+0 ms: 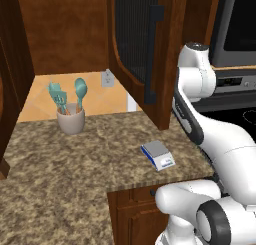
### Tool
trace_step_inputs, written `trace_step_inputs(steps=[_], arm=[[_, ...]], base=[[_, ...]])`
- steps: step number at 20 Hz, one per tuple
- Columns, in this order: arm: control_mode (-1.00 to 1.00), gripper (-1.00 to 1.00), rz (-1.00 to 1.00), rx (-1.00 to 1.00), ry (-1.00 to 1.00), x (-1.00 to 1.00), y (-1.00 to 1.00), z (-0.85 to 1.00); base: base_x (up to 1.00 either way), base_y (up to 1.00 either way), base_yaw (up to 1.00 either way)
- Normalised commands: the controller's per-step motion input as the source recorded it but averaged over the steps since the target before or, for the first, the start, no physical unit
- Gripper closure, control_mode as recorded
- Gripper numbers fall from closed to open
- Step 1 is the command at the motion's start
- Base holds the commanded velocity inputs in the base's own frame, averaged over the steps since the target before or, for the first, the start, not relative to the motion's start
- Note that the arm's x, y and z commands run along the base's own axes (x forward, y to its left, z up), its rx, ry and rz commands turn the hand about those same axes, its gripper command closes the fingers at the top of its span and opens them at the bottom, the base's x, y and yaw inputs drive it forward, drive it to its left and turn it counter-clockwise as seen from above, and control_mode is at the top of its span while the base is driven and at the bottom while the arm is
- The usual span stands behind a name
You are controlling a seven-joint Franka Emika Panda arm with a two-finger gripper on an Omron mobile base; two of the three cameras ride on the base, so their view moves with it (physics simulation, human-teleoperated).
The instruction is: Pick the canned food and place it on the digital scale for weighing, and close the cabinet.
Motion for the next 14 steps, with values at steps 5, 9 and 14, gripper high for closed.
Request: trace_step_inputs(steps=[5, 9, 14], arm=[[-1.00, -1.00, 0.02, 0.00, -0.09, -0.40, 0.04, 0.01], [-1.00, -1.00, 0.00, 0.00, -0.35, -0.45, 0.00, 0.19], [-1.00, -1.00, 0.01, 0.00, -0.28, -0.19, 0.00, 0.80]], base=[[0.00, 0.00, 0.00], [0.00, 0.00, 0.00], [0.00, 0.00, 0.00]])
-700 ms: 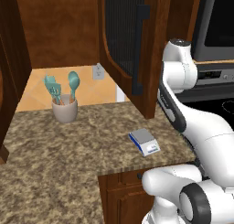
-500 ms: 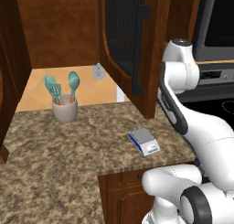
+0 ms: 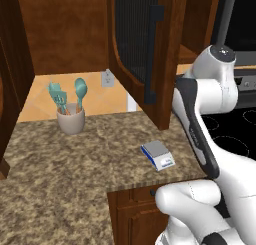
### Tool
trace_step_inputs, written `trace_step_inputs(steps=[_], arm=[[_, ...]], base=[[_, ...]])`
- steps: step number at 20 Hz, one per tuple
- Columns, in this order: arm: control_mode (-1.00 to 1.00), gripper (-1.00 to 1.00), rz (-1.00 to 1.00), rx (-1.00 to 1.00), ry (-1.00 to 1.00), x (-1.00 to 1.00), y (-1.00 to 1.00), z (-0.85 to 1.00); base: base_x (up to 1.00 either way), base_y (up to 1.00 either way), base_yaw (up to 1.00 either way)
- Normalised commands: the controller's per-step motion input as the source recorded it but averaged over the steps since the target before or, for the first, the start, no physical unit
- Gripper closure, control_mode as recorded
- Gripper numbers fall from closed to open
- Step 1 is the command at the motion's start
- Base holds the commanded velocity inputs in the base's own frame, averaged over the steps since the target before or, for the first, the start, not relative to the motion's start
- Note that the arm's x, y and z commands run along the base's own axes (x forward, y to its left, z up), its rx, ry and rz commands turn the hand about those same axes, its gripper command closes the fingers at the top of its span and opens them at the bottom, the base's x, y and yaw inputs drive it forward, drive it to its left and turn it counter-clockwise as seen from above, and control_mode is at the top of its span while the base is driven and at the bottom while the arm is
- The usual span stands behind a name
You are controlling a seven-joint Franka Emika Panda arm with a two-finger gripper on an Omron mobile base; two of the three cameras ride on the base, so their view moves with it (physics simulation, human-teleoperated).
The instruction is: Pick the canned food and place it on the digital scale for weighing, and close the cabinet.
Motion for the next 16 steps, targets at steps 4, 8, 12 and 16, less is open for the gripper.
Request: trace_step_inputs(steps=[4, 8, 12, 16], arm=[[-1.00, -1.00, 0.06, 0.00, -0.16, -0.14, 0.00, 0.80], [-1.00, -1.00, 0.08, 0.04, -0.10, -0.05, -0.12, 0.66], [-1.00, -1.00, 0.05, 0.01, -0.08, 0.00, -0.02, 0.41], [-1.00, -1.00, 0.00, 0.00, -0.07, 0.06, 0.00, 0.44]], base=[[0.00, 0.00, 0.00], [0.00, 0.00, 0.00], [0.00, 0.00, 0.00], [0.00, 0.00, 0.00]])
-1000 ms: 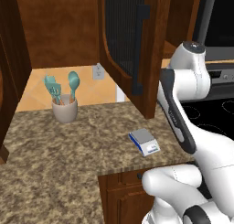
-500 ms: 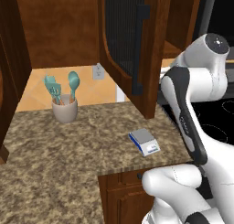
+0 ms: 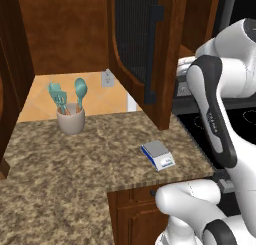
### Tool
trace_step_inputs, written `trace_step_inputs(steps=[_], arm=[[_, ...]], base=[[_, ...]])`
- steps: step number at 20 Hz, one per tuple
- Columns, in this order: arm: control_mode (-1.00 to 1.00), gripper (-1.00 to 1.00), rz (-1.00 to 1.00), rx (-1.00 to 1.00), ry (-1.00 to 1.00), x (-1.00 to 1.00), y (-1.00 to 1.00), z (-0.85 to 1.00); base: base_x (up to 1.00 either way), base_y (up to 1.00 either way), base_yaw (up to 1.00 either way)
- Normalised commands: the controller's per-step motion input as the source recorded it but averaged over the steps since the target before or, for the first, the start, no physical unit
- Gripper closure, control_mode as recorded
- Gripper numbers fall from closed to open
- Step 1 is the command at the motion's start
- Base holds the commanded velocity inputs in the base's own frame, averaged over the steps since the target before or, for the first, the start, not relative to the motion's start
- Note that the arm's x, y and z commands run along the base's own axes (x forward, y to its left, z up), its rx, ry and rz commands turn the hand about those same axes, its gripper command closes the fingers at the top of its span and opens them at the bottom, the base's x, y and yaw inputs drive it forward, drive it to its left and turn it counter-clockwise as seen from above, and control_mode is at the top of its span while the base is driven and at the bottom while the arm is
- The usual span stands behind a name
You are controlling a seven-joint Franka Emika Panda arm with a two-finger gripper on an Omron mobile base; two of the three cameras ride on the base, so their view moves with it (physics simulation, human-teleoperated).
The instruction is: Pick the canned food and place it on the digital scale for weighing, and close the cabinet.
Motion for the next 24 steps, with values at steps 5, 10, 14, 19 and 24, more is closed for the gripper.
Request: trace_step_inputs(steps=[5, 10, 14, 19, 24], arm=[[-1.00, -1.00, 0.00, 0.00, -0.11, 0.25, -0.01, 0.34], [-1.00, -1.00, 0.00, 0.00, -0.06, 0.44, 0.00, 0.22], [-1.00, -1.00, 0.00, 0.00, 0.00, 0.66, 0.00, 0.05], [-1.00, -1.00, 0.00, 0.00, 0.00, 0.67, 0.00, 0.00], [-1.00, -1.00, 0.00, 0.00, 0.00, 0.62, 0.02, 0.00]], base=[[0.00, 0.00, 0.00], [0.00, 0.00, 0.00], [0.00, 0.00, 0.00], [0.00, 0.00, 0.00], [0.00, 0.00, 0.00]])
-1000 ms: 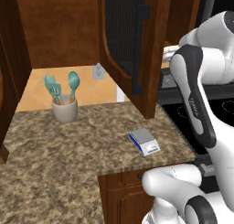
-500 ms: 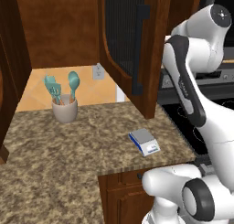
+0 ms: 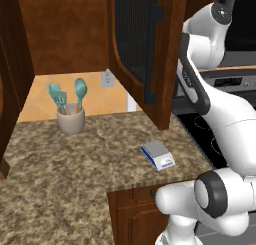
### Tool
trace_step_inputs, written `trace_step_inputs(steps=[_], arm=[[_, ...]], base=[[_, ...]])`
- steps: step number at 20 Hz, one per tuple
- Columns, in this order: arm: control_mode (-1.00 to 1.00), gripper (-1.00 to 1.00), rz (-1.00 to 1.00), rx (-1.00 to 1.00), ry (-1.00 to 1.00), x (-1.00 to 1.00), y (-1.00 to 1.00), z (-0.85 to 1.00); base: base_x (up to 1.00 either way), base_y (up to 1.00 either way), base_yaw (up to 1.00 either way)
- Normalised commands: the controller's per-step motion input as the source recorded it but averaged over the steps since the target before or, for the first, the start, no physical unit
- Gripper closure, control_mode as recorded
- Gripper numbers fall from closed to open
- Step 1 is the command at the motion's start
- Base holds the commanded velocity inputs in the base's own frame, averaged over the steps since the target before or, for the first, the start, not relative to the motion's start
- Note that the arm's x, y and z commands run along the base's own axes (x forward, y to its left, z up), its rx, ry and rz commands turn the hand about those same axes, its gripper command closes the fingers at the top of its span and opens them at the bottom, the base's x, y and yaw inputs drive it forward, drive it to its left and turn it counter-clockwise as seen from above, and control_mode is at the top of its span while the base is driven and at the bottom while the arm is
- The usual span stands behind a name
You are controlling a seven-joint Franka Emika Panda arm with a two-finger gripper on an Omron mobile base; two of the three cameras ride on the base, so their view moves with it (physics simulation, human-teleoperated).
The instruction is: Pick the canned food and place it on the digital scale for weighing, and close the cabinet.
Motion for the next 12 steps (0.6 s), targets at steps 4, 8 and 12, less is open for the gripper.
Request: trace_step_inputs(steps=[4, 8, 12], arm=[[-1.00, -1.00, 0.00, -0.02, 0.01, 0.63, 0.12, 0.00], [-1.00, -1.00, 0.00, -0.01, 0.02, 0.68, 0.07, 0.00], [-1.00, -1.00, 0.00, -0.01, 0.00, 0.57, 0.06, 0.00]], base=[[0.00, 0.00, 0.00], [0.00, 0.00, 0.00], [0.00, 0.00, 0.00]])
